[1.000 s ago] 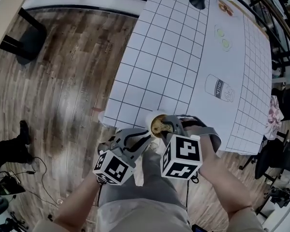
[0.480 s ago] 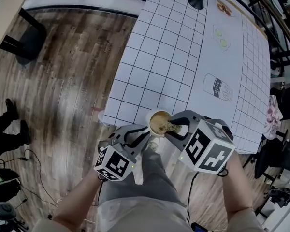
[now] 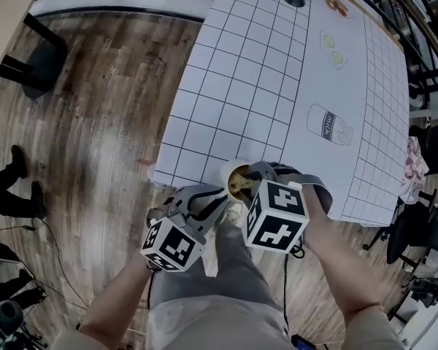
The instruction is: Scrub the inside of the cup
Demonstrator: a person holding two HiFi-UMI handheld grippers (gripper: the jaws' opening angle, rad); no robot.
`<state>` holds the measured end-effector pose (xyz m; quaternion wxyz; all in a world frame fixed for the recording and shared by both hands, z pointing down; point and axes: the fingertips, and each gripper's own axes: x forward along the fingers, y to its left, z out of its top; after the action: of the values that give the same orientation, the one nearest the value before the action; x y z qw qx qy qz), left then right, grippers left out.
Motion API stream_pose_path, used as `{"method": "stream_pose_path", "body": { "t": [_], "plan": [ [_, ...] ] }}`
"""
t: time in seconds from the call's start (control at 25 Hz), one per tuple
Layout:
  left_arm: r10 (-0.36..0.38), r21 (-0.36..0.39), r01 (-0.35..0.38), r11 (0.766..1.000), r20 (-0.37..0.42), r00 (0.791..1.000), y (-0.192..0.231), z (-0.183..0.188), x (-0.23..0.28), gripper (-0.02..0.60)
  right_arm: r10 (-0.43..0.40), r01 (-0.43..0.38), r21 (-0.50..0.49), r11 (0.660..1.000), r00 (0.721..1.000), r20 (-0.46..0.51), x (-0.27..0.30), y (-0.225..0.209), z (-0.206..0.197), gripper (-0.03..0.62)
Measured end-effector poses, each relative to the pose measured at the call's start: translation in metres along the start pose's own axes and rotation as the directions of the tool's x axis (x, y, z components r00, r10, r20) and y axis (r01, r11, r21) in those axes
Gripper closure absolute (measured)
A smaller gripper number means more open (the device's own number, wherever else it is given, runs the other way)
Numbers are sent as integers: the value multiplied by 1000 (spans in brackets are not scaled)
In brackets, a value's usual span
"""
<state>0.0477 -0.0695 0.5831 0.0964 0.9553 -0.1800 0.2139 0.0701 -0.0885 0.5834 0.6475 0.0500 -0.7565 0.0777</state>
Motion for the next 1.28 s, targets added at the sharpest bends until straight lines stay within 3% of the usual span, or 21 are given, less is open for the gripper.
{"method": "stream_pose_path", "body": {
  "t": [0.2, 0.32, 0.4, 0.56, 0.72, 0.92, 1.08, 1.28],
  "plan": [
    [9, -2, -9, 1000, -26, 1000, 3, -2, 0, 520, 122, -134, 93, 987, 985, 121, -17, 6, 5, 488],
    [5, 17, -4, 1000, -34, 999, 2, -1, 1, 520, 122, -154, 159, 975, 973, 197, -35, 5, 6, 488],
    [-7, 45, 8, 999, -34, 999, -1, 0, 2, 520, 77, -110, 179, 978, 980, 182, -35, 0, 2, 488],
    [-49, 58, 51, 997, -33, 998, -2, 1, 1, 520, -42, 33, 120, 992, 996, 78, -9, -6, 1, 488],
    [-87, 23, 88, 996, -29, 996, 0, 0, 0, 520, -147, 133, 135, 982, 984, 104, -12, -13, 4, 490],
    [-69, 55, 72, 996, -51, 996, 1, -3, 6, 520, -215, 191, 185, 964, 968, 125, -40, -17, 6, 490],
    [-45, 4, 45, 999, -52, 998, 11, 0, 8, 520, -245, 214, 196, 957, 958, 149, -65, -21, 10, 490],
    [-38, -1, 38, 999, -55, 998, 12, 3, 11, 520, -166, 146, 157, 977, 979, 120, -84, -12, 3, 490]
  ]
}}
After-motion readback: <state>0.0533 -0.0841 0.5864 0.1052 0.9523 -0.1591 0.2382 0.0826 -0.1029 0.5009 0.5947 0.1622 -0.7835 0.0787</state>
